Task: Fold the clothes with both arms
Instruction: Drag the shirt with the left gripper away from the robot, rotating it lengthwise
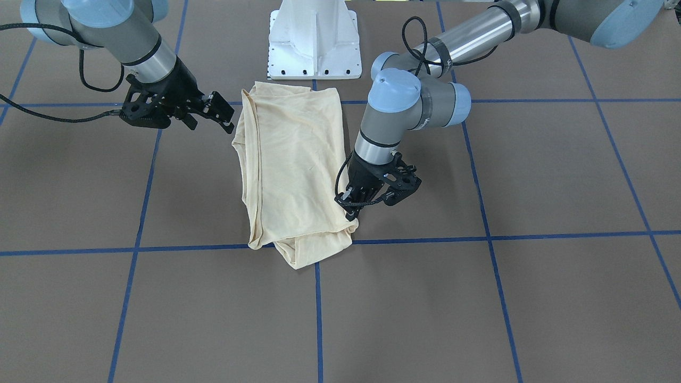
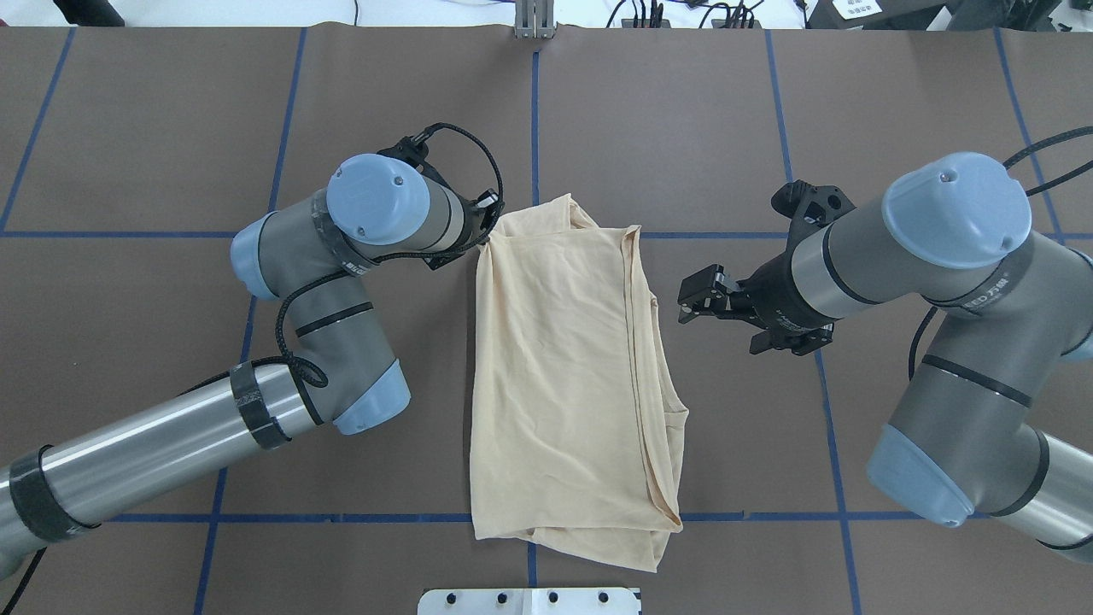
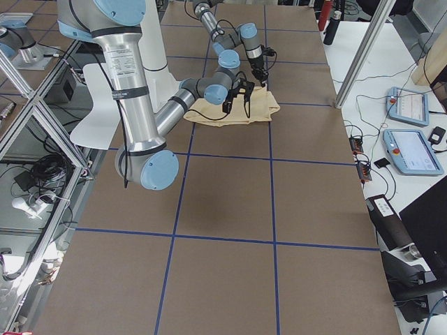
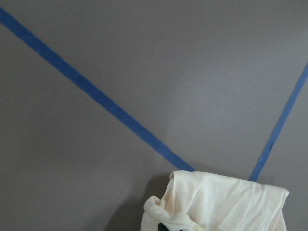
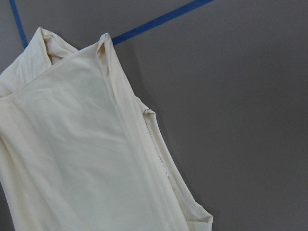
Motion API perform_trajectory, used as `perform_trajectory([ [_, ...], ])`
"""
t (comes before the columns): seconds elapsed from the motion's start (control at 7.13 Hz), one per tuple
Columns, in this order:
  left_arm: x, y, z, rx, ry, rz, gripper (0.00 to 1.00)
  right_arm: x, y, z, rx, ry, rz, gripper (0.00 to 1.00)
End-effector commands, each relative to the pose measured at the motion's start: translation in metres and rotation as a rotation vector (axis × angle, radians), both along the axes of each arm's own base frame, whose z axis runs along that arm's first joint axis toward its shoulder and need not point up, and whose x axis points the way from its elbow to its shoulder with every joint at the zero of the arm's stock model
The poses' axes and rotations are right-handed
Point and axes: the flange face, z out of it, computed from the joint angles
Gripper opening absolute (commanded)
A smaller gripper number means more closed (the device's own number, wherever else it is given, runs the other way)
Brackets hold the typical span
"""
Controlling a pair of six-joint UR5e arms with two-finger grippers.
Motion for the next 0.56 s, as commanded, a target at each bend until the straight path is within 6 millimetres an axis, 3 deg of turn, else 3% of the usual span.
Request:
perform_trajectory([
  [0.0,0.0,-0.042,0.019,0.034,0.026,-0.065,0.0,0.001,-0.001,0.003,0.003,0.008,0.012,1.0],
  [0.14,-0.003,-0.056,0.04,0.032,0.009,-0.088,0.0,0.002,-0.001,0.004,0.009,0.014,0.021,1.0],
  [0.42,-0.017,-0.072,0.051,0.049,-0.024,-0.098,0.0,0.001,-0.001,0.003,0.013,0.014,0.025,1.0],
])
